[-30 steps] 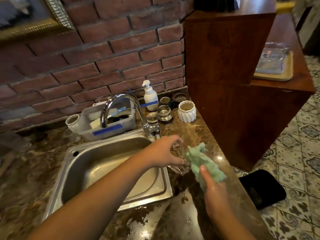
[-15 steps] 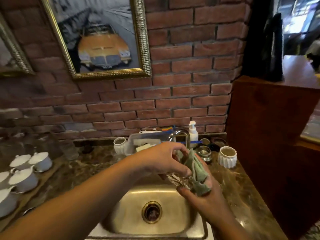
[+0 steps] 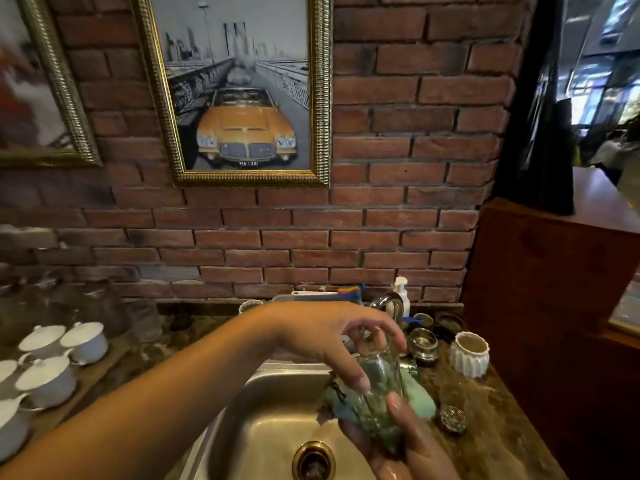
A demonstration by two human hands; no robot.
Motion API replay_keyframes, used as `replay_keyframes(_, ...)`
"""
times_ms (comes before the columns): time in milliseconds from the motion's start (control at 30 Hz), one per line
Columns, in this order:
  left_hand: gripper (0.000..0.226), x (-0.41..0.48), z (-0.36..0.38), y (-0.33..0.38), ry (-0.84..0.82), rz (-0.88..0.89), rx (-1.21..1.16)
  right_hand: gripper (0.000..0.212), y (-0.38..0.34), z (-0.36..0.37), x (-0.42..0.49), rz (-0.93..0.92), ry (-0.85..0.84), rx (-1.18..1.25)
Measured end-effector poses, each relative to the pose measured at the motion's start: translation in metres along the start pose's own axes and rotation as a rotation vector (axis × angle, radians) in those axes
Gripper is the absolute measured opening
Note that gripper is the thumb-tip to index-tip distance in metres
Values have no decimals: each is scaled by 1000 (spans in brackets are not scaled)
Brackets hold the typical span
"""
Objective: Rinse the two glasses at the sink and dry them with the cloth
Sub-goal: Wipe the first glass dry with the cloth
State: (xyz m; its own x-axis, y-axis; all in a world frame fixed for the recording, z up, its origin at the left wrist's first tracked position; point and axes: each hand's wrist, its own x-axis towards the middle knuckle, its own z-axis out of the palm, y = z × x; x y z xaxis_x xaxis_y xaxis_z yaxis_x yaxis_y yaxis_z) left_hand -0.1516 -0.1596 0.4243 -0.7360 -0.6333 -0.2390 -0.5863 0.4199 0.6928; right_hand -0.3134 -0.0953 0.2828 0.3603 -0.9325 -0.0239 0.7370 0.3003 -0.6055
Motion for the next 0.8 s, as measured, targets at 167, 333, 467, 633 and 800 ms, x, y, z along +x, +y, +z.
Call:
replay_keyframes(167, 57, -2, 13, -1, 308, -83, -7, 64, -18, 15, 0, -275, 168, -416)
replay_keyframes(333, 58, 7, 32, 4, 524, -198, -95, 80, -15, 22, -6, -544, 283, -932)
replay_keyframes(467, 42, 12, 45, 5, 665, -199, 41, 90, -10, 22, -12, -599, 286, -1082)
replay_keyframes(633, 53, 3, 48, 0, 614, 32, 183, 62, -21, 30, -20, -301, 128, -786)
replay_keyframes(800, 56, -8, 52, -4, 528, 269, 149, 106, -11, 28, -26, -40, 30, -118)
